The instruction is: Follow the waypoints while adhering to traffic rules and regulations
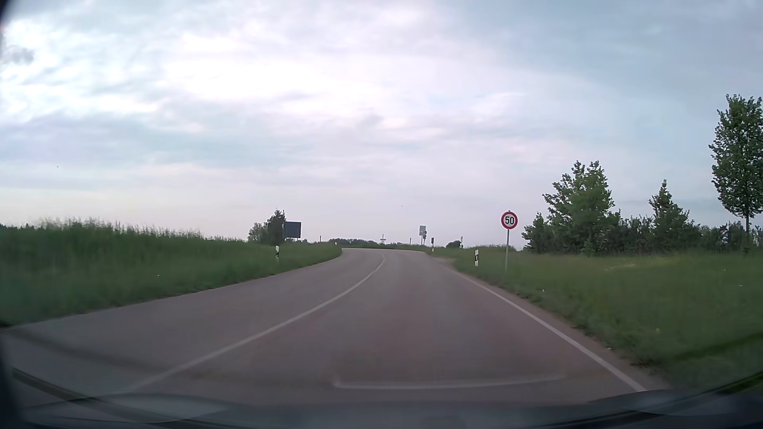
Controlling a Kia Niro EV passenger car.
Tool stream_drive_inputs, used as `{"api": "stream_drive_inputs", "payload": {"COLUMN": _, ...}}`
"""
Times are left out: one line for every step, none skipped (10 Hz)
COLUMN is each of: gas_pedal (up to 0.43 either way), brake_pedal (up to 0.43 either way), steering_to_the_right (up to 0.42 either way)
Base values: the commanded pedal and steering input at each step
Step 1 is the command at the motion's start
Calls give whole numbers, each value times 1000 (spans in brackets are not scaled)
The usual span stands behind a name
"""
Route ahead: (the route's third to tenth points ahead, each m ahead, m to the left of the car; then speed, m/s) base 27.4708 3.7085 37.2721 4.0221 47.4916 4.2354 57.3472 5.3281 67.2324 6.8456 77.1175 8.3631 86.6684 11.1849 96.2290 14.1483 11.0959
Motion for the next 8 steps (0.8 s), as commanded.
{"api": "stream_drive_inputs", "payload": {"gas_pedal": 189, "brake_pedal": 0, "steering_to_the_right": 39}}
{"api": "stream_drive_inputs", "payload": {"gas_pedal": 189, "brake_pedal": 0, "steering_to_the_right": 22}}
{"api": "stream_drive_inputs", "payload": {"gas_pedal": 209, "brake_pedal": 0, "steering_to_the_right": 10}}
{"api": "stream_drive_inputs", "payload": {"gas_pedal": 0, "brake_pedal": 0, "steering_to_the_right": 7}}
{"api": "stream_drive_inputs", "payload": {"gas_pedal": 0, "brake_pedal": 0, "steering_to_the_right": 6}}
{"api": "stream_drive_inputs", "payload": {"gas_pedal": 0, "brake_pedal": 0, "steering_to_the_right": 4}}
{"api": "stream_drive_inputs", "payload": {"gas_pedal": 0, "brake_pedal": 0, "steering_to_the_right": -6}}
{"api": "stream_drive_inputs", "payload": {"gas_pedal": 0, "brake_pedal": 0, "steering_to_the_right": -12}}
